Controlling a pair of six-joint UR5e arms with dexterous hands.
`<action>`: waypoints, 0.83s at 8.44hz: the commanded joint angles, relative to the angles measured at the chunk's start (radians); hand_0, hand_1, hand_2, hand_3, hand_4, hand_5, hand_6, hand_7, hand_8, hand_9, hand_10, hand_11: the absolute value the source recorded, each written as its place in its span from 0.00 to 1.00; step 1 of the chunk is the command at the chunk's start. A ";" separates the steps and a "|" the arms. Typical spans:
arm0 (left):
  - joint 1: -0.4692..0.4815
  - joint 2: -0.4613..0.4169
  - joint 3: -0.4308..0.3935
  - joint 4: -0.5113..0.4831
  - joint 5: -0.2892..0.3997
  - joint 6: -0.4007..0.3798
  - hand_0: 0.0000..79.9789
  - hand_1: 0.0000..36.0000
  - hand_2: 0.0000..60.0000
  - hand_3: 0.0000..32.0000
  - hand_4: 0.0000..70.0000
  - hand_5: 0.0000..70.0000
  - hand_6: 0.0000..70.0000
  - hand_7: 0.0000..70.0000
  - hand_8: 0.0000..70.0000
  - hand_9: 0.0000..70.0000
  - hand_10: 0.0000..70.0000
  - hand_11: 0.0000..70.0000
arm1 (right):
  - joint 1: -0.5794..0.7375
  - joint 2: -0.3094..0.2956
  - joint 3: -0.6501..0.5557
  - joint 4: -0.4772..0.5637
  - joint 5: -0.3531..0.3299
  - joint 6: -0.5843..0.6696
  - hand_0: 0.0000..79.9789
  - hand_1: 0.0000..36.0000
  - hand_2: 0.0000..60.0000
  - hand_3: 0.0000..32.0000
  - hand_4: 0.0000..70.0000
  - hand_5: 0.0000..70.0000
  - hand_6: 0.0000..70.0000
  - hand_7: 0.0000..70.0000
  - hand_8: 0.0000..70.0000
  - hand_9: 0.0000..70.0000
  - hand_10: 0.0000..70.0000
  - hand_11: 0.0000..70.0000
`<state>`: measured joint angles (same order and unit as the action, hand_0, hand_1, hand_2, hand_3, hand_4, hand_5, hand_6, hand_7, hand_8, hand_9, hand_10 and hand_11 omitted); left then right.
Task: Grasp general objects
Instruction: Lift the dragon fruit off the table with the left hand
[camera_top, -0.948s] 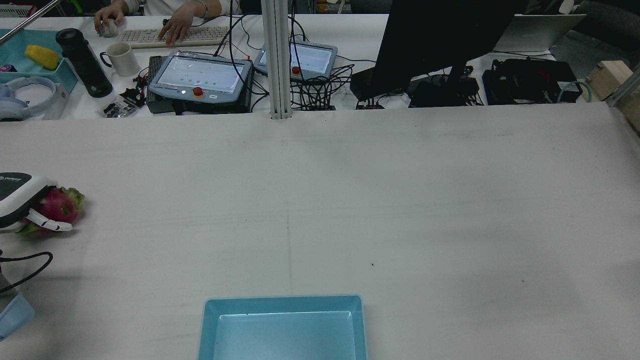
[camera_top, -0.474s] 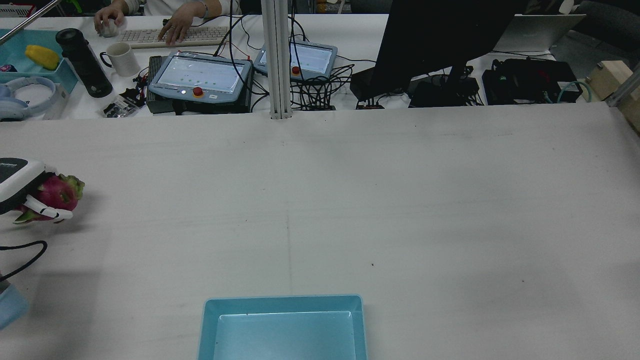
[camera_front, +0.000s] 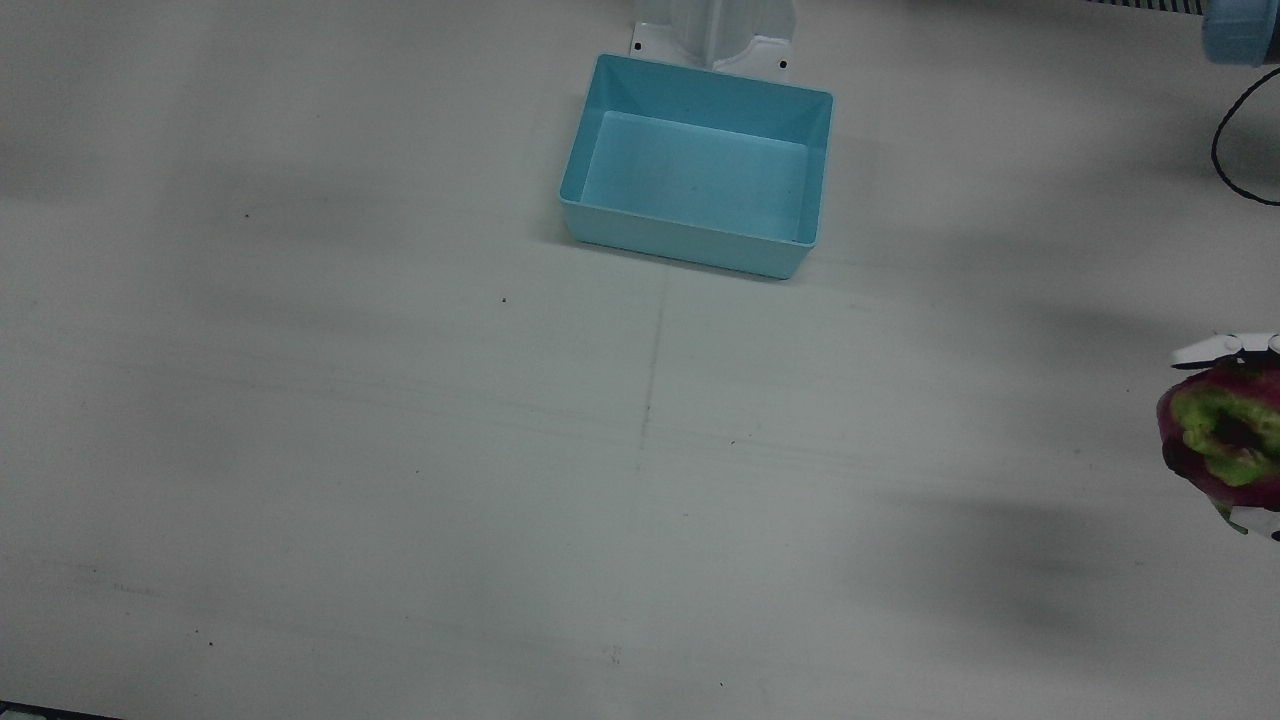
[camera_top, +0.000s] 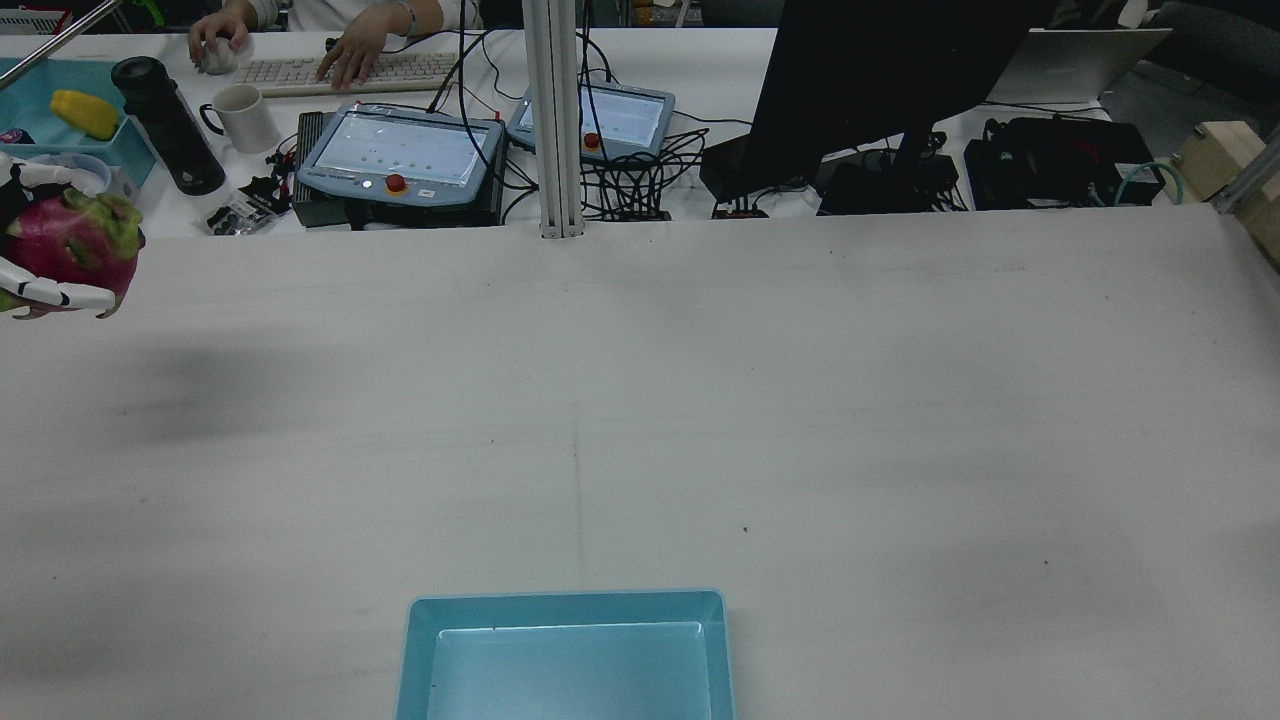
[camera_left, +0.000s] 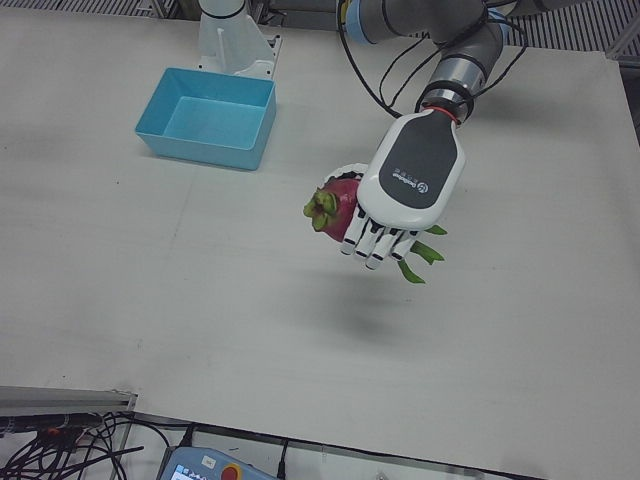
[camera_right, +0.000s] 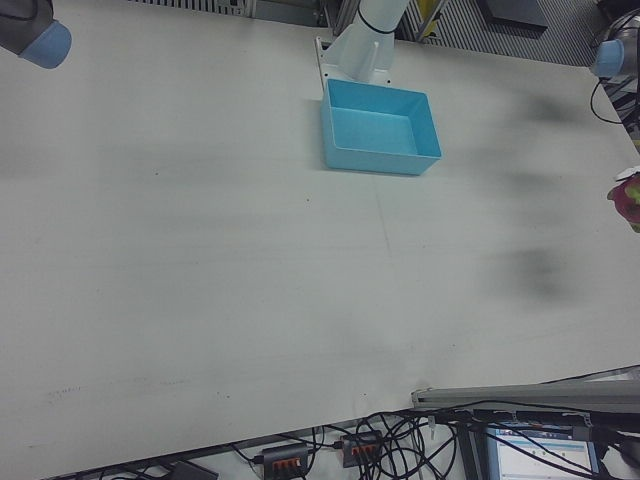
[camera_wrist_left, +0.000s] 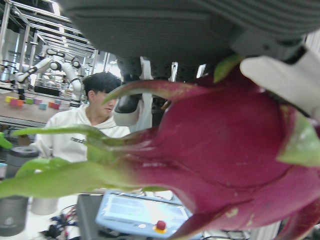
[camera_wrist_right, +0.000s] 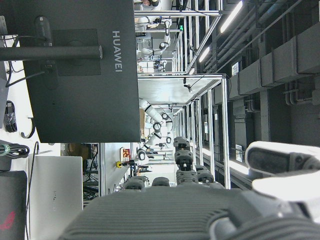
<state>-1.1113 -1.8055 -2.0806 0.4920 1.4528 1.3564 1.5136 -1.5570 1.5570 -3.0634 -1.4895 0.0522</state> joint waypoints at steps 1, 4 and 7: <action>0.019 0.002 0.037 -0.285 0.017 -0.269 0.52 0.00 0.31 0.00 0.64 1.00 1.00 1.00 0.93 1.00 1.00 1.00 | 0.000 0.000 0.002 0.000 0.000 0.000 0.00 0.00 0.00 0.00 0.00 0.00 0.00 0.00 0.00 0.00 0.00 0.00; 0.192 0.000 0.036 -0.375 -0.005 -0.402 0.55 0.00 0.38 0.00 0.65 1.00 1.00 1.00 0.98 1.00 1.00 1.00 | 0.000 0.000 0.002 0.000 0.000 0.000 0.00 0.00 0.00 0.00 0.00 0.00 0.00 0.00 0.00 0.00 0.00 0.00; 0.373 -0.003 -0.032 -0.362 -0.009 -0.421 0.58 0.00 0.39 0.00 0.63 1.00 1.00 1.00 0.94 1.00 1.00 1.00 | 0.000 0.000 0.002 0.000 0.000 0.000 0.00 0.00 0.00 0.00 0.00 0.00 0.00 0.00 0.00 0.00 0.00 0.00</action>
<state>-0.8650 -1.8071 -2.0743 0.1258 1.4473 0.9500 1.5141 -1.5570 1.5585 -3.0634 -1.4895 0.0521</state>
